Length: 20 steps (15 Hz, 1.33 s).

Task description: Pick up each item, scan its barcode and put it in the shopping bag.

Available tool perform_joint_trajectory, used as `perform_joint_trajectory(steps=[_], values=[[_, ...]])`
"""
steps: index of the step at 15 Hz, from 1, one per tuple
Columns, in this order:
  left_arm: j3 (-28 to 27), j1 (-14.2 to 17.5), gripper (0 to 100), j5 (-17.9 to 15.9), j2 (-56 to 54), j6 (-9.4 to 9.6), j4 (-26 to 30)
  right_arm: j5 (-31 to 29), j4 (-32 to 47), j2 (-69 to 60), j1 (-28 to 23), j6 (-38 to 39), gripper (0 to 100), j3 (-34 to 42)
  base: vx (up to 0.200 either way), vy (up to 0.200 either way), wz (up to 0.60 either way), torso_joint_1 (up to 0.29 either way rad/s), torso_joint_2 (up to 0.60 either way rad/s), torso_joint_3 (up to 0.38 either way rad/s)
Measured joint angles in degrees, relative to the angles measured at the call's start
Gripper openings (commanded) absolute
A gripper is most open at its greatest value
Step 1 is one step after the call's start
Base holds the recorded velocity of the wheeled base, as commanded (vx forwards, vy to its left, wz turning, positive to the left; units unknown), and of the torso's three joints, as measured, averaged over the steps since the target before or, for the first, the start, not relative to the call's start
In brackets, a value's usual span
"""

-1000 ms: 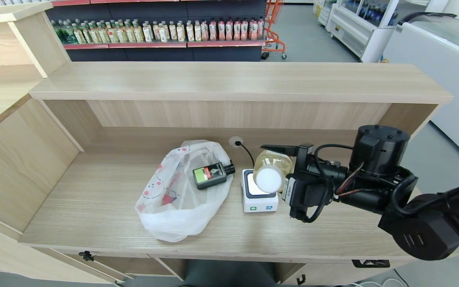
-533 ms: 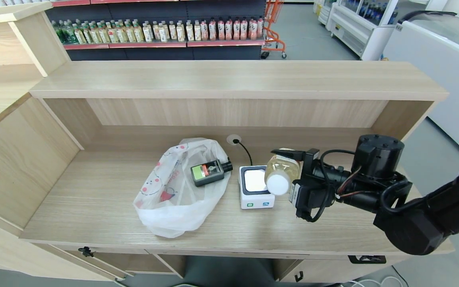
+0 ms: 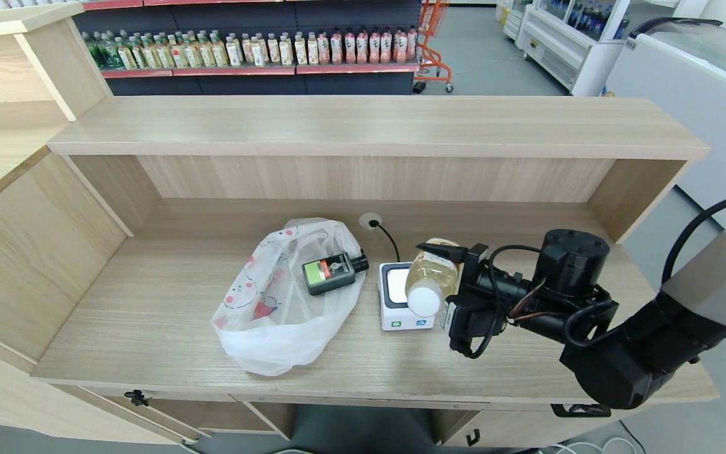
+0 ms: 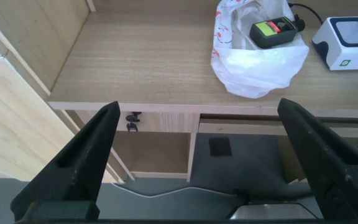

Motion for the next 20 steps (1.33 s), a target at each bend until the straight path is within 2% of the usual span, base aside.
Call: perform_joint_trajectory(steps=[12, 15, 20], values=[[0.00, 0.00, 100, 0.00, 0.00, 0.00, 0.00, -0.44, -3.25, 3.45, -0.52, -2.49, 0, 1.49, 0.000, 0.000, 0.00, 0.000, 0.00, 0.000], [0.00, -0.02, 100, 0.00, 0.00, 0.00, 0.02, -0.38, -3.15, 3.51, -0.41, -2.41, 0, 1.60, 0.200, 0.000, 0.00, -0.006, 0.00, 0.004], [0.00, 0.00, 100, 0.00, 0.00, 0.06, 0.02, -0.16, -3.12, 3.69, -0.46, -2.30, 0, 1.54, 0.000, 0.000, 0.00, 0.000, 0.00, 0.000]])
